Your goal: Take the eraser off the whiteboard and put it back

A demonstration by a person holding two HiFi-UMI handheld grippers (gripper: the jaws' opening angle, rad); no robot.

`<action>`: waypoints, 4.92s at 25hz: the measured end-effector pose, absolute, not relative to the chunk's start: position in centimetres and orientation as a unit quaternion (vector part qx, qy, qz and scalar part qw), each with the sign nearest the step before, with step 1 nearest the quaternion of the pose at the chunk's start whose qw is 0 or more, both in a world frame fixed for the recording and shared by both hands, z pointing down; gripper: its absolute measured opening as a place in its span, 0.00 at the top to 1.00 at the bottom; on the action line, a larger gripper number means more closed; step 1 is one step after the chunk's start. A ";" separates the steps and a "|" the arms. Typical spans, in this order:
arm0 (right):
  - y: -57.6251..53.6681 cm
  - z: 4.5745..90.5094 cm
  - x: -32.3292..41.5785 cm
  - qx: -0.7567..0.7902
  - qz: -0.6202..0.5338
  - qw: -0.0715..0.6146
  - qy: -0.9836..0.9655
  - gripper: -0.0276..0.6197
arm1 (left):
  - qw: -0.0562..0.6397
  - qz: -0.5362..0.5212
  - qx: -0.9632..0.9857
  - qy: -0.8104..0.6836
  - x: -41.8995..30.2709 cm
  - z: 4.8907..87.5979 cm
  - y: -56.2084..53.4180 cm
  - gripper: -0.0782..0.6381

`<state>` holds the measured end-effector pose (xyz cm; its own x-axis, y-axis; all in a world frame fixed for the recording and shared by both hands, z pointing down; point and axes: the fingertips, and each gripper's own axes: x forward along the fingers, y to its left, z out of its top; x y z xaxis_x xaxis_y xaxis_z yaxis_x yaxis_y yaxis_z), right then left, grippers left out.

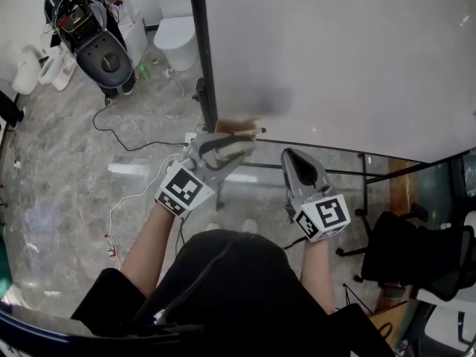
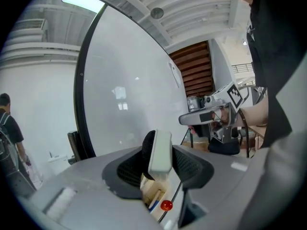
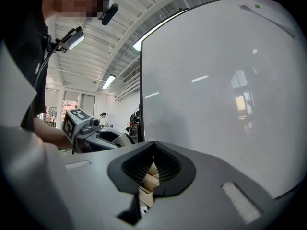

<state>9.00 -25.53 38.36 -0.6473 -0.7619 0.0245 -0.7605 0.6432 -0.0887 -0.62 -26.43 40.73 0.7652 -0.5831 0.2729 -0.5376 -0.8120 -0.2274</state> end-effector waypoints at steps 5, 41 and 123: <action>-25.2 37.8 8.2 -0.417 -0.041 0.010 0.908 0.94 | 0.044 -0.113 -0.941 0.317 -2.1 38.8 -25.9 0.63; -24.4 35.8 7.0 -0.412 -0.023 0.024 0.911 0.94 | -0.023 0.021 -0.933 0.358 -5.0 36.9 -24.8 0.64; -24.7 38.1 14.0 -0.479 -0.046 0.014 0.876 0.94 | 0.132 -0.368 -0.899 0.195 1.5 53.4 -29.2 0.64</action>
<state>14.05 -24.74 38.14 -0.5403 -0.8412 0.0197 -0.8387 0.5364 -0.0944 1.50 -29.16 53.36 0.6525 -0.4485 0.6108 -0.2548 -0.8890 -0.3806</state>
